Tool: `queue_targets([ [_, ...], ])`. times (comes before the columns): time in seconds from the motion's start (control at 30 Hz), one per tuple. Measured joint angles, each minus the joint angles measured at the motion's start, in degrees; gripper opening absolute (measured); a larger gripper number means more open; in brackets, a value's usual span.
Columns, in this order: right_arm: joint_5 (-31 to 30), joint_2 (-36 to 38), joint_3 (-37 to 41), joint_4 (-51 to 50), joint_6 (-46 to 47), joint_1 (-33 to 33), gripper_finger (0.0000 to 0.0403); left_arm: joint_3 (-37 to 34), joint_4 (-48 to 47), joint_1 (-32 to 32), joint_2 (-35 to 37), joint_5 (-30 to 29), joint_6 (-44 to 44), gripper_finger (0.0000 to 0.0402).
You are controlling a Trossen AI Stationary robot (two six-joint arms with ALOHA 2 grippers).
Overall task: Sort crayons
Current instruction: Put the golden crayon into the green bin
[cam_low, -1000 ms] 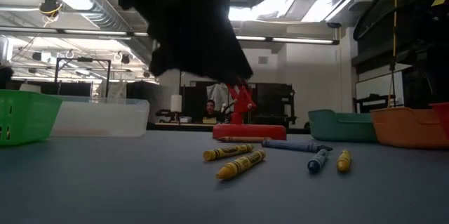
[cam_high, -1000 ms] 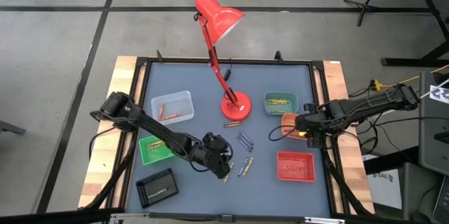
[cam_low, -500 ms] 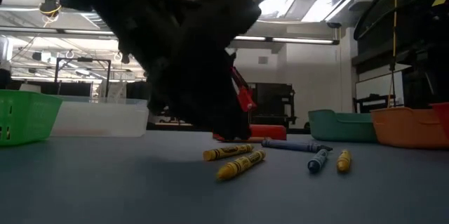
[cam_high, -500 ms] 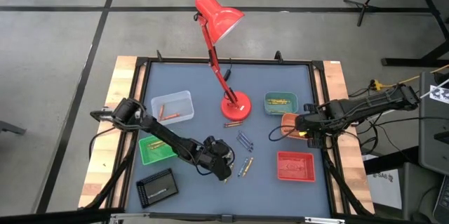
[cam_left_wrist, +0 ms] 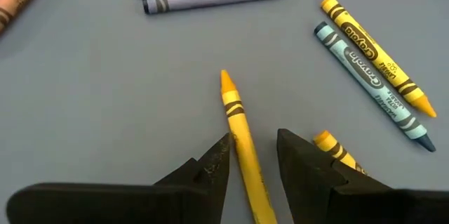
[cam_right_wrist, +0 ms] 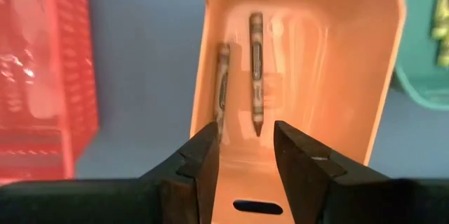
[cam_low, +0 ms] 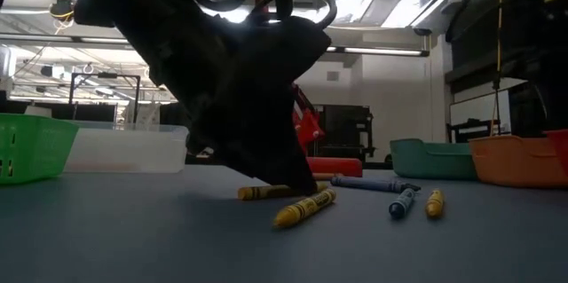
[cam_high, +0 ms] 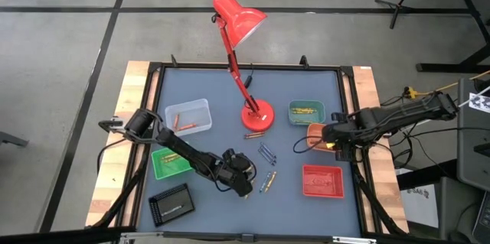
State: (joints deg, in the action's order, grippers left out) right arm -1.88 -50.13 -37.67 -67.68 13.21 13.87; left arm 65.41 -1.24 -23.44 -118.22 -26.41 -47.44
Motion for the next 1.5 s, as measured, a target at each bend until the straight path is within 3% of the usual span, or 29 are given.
queue_targets([
  [0.3,-0.01,0.00,-8.05,1.29,-0.03,0.00,0.0134,0.00,-0.74,-0.02,-0.15,-1.26,0.04,0.0050],
  [0.53,-0.01,0.00,-10.98,9.74,-0.05,-0.01,0.0134,-0.04,-0.76,0.03,-0.23,-1.98,0.02,0.0006],
  [1.0,-0.03,-1.10,-11.09,29.61,-3.21,0.00,0.0133,-0.10,-0.76,0.00,-0.23,-2.80,0.04,0.0005],
  [1.33,3.26,-10.38,-11.09,39.44,-3.30,0.00,0.0133,0.87,-1.12,0.07,0.72,-1.62,0.06,0.0005],
  [1.5,5.34,-15.77,-11.09,42.48,-3.30,0.00,0.0133,2.66,-0.98,0.07,0.75,1.91,0.06,0.0005],
])
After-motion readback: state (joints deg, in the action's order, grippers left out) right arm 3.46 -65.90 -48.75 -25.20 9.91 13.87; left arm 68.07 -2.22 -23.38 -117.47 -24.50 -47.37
